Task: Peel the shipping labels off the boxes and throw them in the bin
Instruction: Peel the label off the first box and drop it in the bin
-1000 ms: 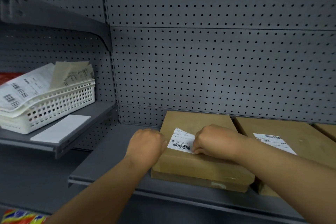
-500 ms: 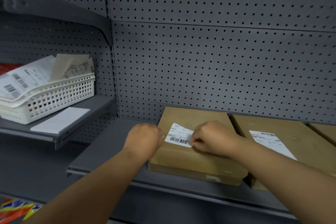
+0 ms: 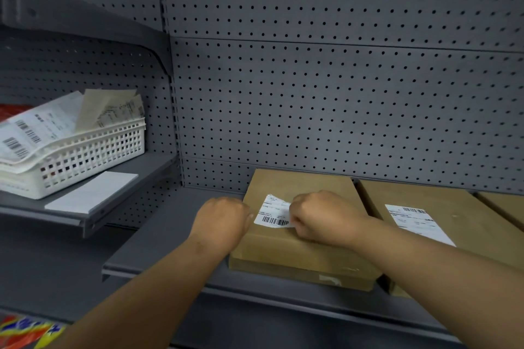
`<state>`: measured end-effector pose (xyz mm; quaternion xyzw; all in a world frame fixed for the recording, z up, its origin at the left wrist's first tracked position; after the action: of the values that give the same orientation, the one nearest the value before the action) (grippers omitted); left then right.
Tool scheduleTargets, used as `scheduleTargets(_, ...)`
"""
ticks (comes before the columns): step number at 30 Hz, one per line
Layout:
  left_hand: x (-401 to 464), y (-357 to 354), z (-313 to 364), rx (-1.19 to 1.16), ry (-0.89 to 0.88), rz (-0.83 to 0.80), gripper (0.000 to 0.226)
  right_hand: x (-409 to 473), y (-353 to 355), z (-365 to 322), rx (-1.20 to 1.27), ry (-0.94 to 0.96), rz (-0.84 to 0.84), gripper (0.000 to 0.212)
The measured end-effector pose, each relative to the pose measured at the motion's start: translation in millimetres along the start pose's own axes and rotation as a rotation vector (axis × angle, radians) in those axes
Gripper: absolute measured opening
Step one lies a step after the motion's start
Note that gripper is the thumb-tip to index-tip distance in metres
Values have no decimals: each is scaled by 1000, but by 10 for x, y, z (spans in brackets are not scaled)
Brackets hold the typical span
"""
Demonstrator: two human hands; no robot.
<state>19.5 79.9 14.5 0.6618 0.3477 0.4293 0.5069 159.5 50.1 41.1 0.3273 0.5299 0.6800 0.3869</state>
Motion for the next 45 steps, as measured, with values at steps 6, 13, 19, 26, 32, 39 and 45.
scheduleTargets(6, 5, -5, 7, 3, 14, -19, 29, 84, -27, 252, 419, -189, 3, 11)
scheduleTargets(13, -9, -32, -15, -45, -3, 18, 32, 94, -104, 31, 333, 11, -4, 22)
scheduleTargets(19, -39, -46, -32, -92, -10, 40, 34, 97, -154, 43, 381, -12, 124, 19)
scheduleTargets(26, -28, -60, 6, -31, 0, -1, 32, 175, 139, 1035, 672, -566, 428, 18)
scheduleTargets(32, -18, -32, 0, -46, -33, -6, 35, 287, 487, 1007, 509, -473, 543, 18)
scheduleTargets(39, -28, 316, -109, -411, 82, 268, 64, 274, 460, 439, 625, -156, 355, 10)
scheduleTargets(45, 86, 509, -1, -354, -15, 333, 66, 235, 531, 305, 674, -105, 354, 8)
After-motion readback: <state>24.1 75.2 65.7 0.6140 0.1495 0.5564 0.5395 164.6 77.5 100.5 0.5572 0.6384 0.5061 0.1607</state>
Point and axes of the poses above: each hand's wrist, its own x-axis towards the middle knuckle, its own y-axis out of the back of the hand, z = x × y, the point moved 6 cm from there along x, towards the middle knuckle, and after that the axes turned 6 degrees about -z, right-handed, at the moved point
